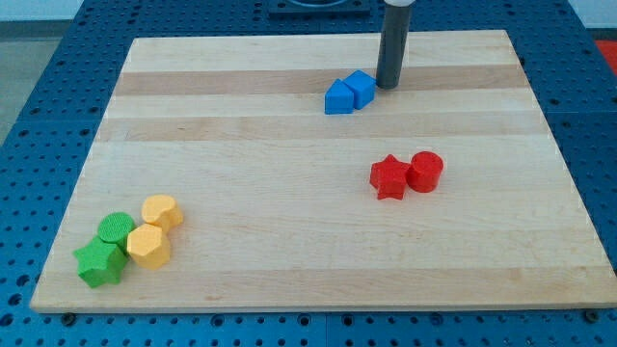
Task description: Move the blue cube along with the blue triangle towards the left side
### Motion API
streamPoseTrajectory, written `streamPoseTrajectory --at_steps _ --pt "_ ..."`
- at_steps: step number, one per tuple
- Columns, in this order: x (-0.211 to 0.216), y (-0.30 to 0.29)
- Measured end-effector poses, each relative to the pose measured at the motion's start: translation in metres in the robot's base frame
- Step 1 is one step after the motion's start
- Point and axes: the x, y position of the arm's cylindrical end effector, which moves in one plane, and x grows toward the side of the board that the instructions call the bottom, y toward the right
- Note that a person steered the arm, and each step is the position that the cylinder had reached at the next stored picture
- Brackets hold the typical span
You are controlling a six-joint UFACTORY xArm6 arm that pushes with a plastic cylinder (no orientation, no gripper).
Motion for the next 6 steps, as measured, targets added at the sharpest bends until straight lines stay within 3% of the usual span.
streamPoseTrajectory --at_steps 2,6 --pt "0.003 -0.012" --pt "0.062 -0.075"
